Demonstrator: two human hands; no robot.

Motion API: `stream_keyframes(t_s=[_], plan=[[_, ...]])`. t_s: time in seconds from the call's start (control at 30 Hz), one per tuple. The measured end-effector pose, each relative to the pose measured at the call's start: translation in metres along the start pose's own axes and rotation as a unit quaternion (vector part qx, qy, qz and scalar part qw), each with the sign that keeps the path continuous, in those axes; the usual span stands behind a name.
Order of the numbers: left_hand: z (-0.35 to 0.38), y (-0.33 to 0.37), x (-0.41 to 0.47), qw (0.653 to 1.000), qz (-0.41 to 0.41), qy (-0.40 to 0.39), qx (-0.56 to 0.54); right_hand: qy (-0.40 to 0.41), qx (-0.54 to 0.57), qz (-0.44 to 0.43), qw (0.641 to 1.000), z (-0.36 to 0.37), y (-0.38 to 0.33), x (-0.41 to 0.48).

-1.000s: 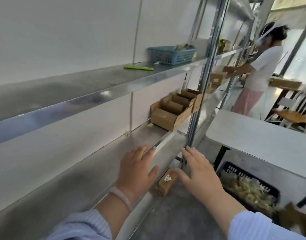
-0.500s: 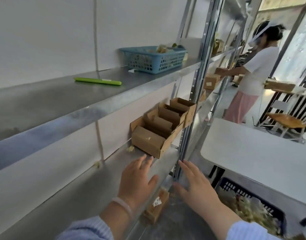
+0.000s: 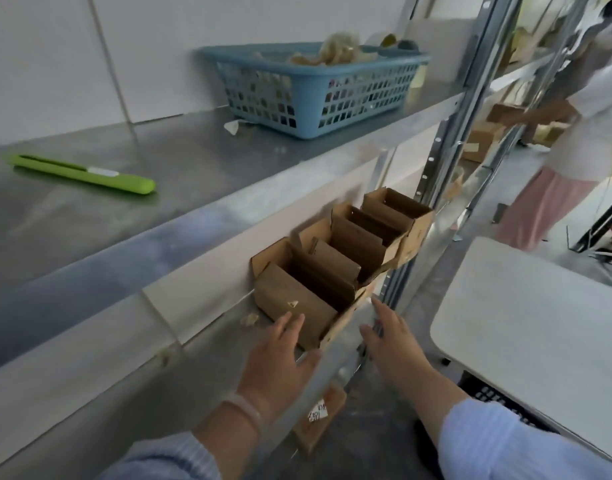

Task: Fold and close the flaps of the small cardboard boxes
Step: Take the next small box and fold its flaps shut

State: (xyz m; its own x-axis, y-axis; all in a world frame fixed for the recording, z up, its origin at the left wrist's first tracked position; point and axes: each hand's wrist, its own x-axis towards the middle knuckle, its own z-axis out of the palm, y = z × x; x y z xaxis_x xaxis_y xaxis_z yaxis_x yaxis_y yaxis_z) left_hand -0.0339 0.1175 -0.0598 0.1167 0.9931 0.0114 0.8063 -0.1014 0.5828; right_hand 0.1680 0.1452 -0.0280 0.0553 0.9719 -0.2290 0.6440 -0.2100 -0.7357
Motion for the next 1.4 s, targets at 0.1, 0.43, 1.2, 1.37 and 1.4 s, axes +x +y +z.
stream_keyframes(t_s=[0.1, 0.43, 1.2, 1.37, 1.4], plan=[[0.014, 0.010, 0.013, 0.999, -0.042, 0.008, -0.028, -0.043, 0.047, 0.011, 0.998, -0.003, 0.010, 0.029], [0.049, 0.029, 0.033, 0.965, -0.152, 0.113, -0.184, -0.137, 0.196, -0.016, 0.971, -0.011, 0.026, 0.082], [0.048, 0.051, -0.006, 0.856, -0.164, 0.224, -0.437, -0.414, 0.405, 0.168, 0.798, -0.001, 0.009, 0.102], [0.022, 0.034, -0.024, 0.726, -0.286, 0.339, -0.526, -0.411, 0.186, -0.059, 0.891, -0.005, -0.018, 0.091], [0.012, 0.028, -0.029, 0.685, -0.305, 0.381, -0.541, -0.400, 0.118, -0.129, 0.899, -0.004, -0.024, 0.087]])
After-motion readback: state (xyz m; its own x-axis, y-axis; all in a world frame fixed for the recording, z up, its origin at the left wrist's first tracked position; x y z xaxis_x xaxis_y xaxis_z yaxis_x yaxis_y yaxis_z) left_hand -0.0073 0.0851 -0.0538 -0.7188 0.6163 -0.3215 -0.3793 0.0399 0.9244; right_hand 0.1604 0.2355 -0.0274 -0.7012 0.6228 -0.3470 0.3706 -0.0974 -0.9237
